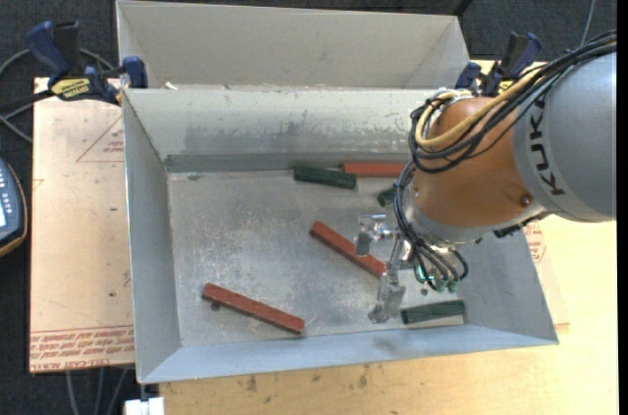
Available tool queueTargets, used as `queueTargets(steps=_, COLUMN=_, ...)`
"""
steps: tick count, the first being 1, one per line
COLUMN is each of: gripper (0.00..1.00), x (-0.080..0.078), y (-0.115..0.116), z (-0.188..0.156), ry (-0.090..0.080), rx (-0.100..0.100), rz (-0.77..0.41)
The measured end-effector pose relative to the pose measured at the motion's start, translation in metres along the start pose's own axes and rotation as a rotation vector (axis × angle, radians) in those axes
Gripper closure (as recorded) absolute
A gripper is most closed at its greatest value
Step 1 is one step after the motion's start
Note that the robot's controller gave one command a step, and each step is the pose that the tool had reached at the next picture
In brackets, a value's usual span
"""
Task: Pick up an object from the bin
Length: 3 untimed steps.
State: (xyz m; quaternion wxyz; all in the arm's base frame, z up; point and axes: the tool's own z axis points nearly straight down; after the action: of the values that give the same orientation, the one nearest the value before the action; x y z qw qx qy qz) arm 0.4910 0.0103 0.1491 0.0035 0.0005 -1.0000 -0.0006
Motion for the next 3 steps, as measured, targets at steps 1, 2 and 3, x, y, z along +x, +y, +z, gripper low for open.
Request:
queueTargets(steps=1, gripper=0.00, x=-0.0410, y=-0.0208, z=0.0811, ry=-0.007, rx=-0.001, rz=0.115)
queueTargets(steps=2, gripper=0.00, x=-0.0419, y=-0.0203, z=0.0805, ry=-0.008, rx=-0.001, rz=0.113)
queueTargets(steps=3, gripper=0.00, x=-0.0425, y=-0.0200, z=0.0801, ry=-0.009, rx=-0.001, rz=0.113)
